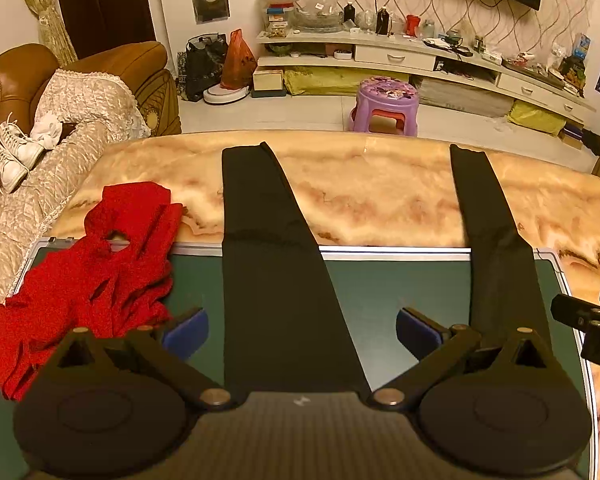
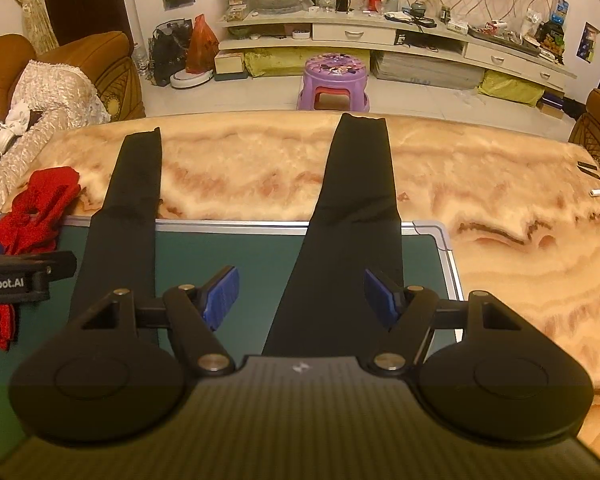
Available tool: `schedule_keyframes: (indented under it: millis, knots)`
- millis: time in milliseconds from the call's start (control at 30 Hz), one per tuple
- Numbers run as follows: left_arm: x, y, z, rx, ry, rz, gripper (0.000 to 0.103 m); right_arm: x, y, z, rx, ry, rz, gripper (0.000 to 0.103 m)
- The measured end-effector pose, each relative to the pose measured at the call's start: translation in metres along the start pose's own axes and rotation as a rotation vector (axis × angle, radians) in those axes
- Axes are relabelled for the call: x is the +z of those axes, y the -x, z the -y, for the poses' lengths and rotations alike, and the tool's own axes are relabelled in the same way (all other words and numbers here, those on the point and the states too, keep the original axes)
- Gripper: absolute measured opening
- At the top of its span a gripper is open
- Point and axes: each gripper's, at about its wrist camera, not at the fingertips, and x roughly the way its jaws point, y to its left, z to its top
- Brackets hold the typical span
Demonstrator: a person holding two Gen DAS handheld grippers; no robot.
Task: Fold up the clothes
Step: 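Hold both hems and pull the black trousers taut toward the table edge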
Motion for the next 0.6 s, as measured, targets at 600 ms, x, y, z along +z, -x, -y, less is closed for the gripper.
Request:
schedule_keyframes:
  millis: [600]
  knots:
    - [-0.032,0.027,-0.006,0.001,0.013,-0.001,0.102,-0.030,0.016,-0.004,0.001,-0.003,-0.020,0.077]
